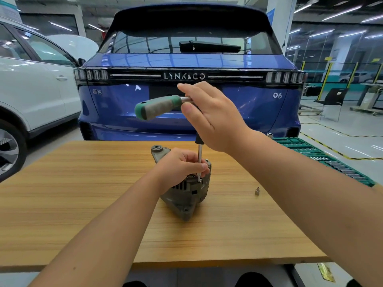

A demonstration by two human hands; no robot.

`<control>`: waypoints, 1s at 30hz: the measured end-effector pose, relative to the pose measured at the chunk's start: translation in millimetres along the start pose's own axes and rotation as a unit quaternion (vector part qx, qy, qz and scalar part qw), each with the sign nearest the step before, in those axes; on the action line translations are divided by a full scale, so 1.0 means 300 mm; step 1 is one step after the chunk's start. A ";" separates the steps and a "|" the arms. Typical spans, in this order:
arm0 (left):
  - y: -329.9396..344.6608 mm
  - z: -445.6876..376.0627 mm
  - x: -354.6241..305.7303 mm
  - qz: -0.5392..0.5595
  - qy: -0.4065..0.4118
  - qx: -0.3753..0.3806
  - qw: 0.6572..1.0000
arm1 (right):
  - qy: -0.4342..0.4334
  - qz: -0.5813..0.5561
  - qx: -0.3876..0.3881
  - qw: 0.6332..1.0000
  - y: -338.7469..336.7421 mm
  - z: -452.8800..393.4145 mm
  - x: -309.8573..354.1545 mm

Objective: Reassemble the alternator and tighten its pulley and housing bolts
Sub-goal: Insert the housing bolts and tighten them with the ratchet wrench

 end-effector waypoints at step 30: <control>0.004 -0.002 -0.003 -0.005 -0.014 0.007 1.000 | 0.227 -0.268 -0.162 0.922 -0.005 0.009 -0.058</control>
Point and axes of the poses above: each hand's wrist, its own z-axis away from the middle knuckle, its own y-axis out of the palm, x = y × z, the point moved 3 cm from there along -z, towards the middle knuckle, and after that the axes turned 6 degrees about -x, right-handed, at the moved point
